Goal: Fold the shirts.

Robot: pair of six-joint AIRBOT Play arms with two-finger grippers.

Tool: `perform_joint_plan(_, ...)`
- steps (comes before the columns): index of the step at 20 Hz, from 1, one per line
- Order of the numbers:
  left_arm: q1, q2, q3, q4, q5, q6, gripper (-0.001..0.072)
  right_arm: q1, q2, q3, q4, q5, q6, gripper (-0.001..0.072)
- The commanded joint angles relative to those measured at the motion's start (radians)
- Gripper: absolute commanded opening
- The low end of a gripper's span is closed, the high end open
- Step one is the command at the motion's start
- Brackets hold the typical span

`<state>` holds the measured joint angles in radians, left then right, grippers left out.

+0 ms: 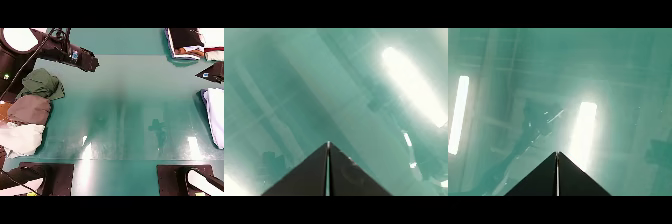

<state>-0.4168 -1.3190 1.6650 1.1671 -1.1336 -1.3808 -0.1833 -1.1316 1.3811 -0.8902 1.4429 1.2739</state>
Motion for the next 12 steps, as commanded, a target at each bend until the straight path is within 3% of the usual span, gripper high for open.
perform_joint_plan(1, 0.000, 0.001, 0.000, 0.000, 0.000, 0.000, 0.0038, 0.003, 0.001, 0.000, 0.000, 0.000, 0.000, 0.0021)
perform_joint_plan(12, 0.000, 0.001, 0.000, -0.001, 0.017, 0.000, 0.0038, 0.003, 0.001, 0.000, 0.000, 0.029, 0.000, 0.0021)
